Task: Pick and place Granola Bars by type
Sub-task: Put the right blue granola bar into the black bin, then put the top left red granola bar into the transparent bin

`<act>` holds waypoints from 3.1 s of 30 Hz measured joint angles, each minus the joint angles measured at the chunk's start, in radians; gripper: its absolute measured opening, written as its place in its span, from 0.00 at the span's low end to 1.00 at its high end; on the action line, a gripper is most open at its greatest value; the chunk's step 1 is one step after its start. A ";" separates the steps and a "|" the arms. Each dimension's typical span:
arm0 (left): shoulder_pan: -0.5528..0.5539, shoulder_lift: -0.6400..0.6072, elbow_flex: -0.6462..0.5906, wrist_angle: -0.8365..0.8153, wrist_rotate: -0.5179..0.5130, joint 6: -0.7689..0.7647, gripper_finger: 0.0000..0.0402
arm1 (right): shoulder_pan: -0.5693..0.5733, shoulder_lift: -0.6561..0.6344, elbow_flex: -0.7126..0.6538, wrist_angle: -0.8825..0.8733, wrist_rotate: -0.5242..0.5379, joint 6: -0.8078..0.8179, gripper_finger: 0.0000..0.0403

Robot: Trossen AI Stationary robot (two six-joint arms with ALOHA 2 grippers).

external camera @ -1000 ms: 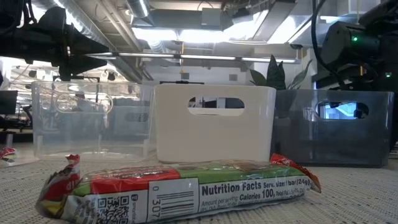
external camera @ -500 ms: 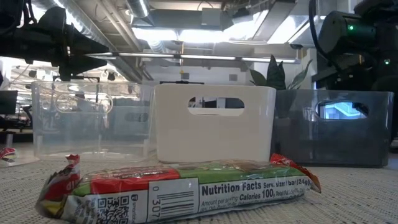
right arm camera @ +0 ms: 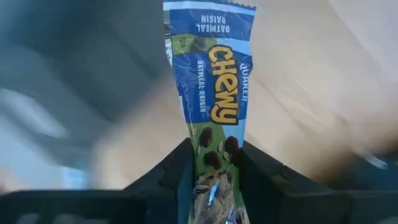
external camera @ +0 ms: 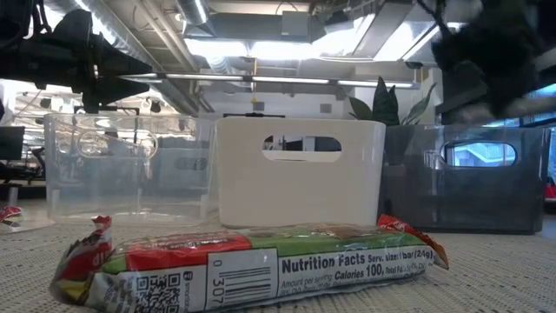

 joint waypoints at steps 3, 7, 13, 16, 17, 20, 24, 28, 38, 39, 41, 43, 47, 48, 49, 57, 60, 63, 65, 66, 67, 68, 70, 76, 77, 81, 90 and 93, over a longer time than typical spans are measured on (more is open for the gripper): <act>0.000 0.000 0.000 0.000 0.000 0.000 0.56 | 0.000 0.000 0.053 0.109 0.042 0.056 0.28; 0.000 0.000 0.000 0.000 0.001 0.000 0.56 | 0.001 0.010 0.055 0.259 0.069 0.110 0.28; 0.000 0.000 0.000 0.000 0.012 0.000 0.56 | 0.041 0.122 0.040 0.335 0.069 0.151 0.28; 0.000 0.000 0.000 0.000 0.012 0.000 0.56 | 0.063 0.199 0.040 0.364 0.069 0.155 0.28; 0.000 0.000 0.000 0.000 0.012 0.000 0.56 | 0.069 0.226 0.040 0.370 0.069 0.158 0.28; 0.000 0.000 0.000 0.000 0.012 0.000 0.56 | 0.077 0.299 0.040 0.382 0.069 0.200 0.28; 0.000 0.000 0.000 0.000 0.012 0.000 0.56 | 0.078 0.383 0.040 0.382 0.069 0.250 0.28; 0.000 0.000 0.000 0.000 0.012 0.000 0.56 | 0.078 0.446 0.040 0.388 0.069 0.253 0.28; 0.000 0.000 0.000 0.000 0.012 0.000 0.56 | 0.078 0.498 0.040 0.459 -0.044 0.252 0.28; 0.000 0.000 0.000 0.000 0.012 0.000 0.56 | 0.078 0.498 0.040 0.462 -0.050 0.252 0.28; 0.000 0.000 0.000 0.000 0.012 0.000 0.56 | 0.077 0.498 0.040 0.462 -0.055 0.252 0.29; 0.000 0.000 0.000 0.000 0.012 0.000 0.56 | 0.077 0.498 0.040 0.467 -0.055 0.252 0.29; 0.000 0.000 0.000 0.000 0.012 0.000 0.56 | 0.077 0.498 0.040 0.484 -0.055 0.249 0.29; 0.000 0.000 0.000 0.000 0.012 0.000 0.56 | 0.077 0.498 0.040 0.484 -0.055 0.249 0.29; 0.000 0.000 0.000 0.001 0.012 0.000 0.56 | 0.077 0.498 0.040 0.483 -0.055 0.249 0.29; 0.000 0.000 0.000 0.004 0.012 0.000 0.56 | 0.077 0.498 0.040 0.483 -0.055 0.249 0.29; 0.000 0.000 0.000 0.004 0.012 0.000 0.56 | 0.077 0.498 0.040 0.483 -0.055 0.249 0.29; 0.000 0.000 0.000 0.004 0.012 0.000 0.56 | 0.077 0.498 0.040 0.483 -0.055 0.251 0.30; -0.001 0.000 0.000 0.005 0.012 0.000 0.56 | 0.077 0.498 0.040 0.483 -0.055 0.252 0.33; -0.001 0.000 0.000 0.004 0.013 0.000 0.56 | 0.077 0.498 0.040 0.483 -0.055 0.252 0.35; -0.001 0.000 0.000 0.004 0.018 0.000 0.56 | 0.077 0.498 0.040 0.483 -0.055 0.252 0.37; -0.001 0.000 0.000 0.004 0.026 0.000 0.56 | 0.077 0.498 0.040 0.483 -0.055 0.252 0.39; -0.001 0.000 0.004 0.001 0.053 0.000 0.56 | 0.077 0.498 0.040 0.481 -0.058 0.246 0.43; -0.001 0.003 0.085 -0.061 0.104 0.035 0.56 | 0.078 0.395 0.039 0.458 -0.013 0.222 0.48; -0.001 0.009 0.112 -0.101 0.103 0.034 0.56 | 0.079 0.363 0.039 0.449 0.013 0.214 0.48; -0.001 0.069 0.237 -0.314 0.113 0.034 0.56 | 0.081 0.219 0.039 0.385 0.060 0.100 0.48; -0.001 0.438 0.498 -0.547 0.213 0.033 0.56 | 0.090 -0.048 0.040 0.239 0.300 0.060 0.48; -0.001 0.588 0.597 -0.641 0.282 0.018 0.56 | 0.089 -0.090 0.040 0.229 0.313 -0.001 0.48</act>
